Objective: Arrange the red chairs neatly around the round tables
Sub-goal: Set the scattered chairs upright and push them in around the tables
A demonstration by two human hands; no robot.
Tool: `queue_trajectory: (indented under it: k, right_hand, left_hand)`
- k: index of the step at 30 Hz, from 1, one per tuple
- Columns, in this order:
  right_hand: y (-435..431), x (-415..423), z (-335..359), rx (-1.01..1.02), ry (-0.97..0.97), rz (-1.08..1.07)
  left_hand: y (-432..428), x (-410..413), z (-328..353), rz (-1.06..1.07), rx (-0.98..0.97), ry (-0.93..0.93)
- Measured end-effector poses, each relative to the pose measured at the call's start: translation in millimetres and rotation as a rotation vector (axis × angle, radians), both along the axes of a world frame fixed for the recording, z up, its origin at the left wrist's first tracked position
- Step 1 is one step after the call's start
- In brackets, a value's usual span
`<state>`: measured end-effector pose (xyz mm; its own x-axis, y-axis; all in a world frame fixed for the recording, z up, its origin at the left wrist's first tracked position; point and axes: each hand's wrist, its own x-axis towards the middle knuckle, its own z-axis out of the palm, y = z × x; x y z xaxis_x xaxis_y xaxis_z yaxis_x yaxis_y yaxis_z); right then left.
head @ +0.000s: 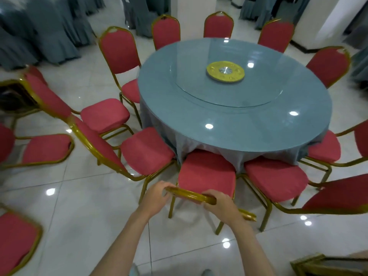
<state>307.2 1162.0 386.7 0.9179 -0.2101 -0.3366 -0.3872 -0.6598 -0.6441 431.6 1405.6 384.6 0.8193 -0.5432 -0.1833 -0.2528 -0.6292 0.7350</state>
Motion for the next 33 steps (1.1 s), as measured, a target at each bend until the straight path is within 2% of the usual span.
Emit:
queue_trajectory:
  k: [5, 11, 16, 26, 33]
  right_hand:
    - [92, 57, 11, -0.026, -0.181, -0.071]
    - [202, 127, 27, 0.004, -0.204, -0.008]
    - [258, 182, 36, 0.068, -0.179, 0.050]
    - [316, 331, -4, 0.214, -0.127, 0.029]
    - [342, 432, -6, 0.271, -0.049, 0.018]
  left_hand:
    - [86, 27, 12, 0.159, -0.176, 0.077]
    - [195, 79, 33, 0.263, -0.298, 0.093]
    - [253, 134, 45, 0.342, -0.357, 0.089]
    - [307, 283, 34, 0.373, -0.280, 0.055]
    - [321, 389, 45, 0.273, -0.203, 0.035]
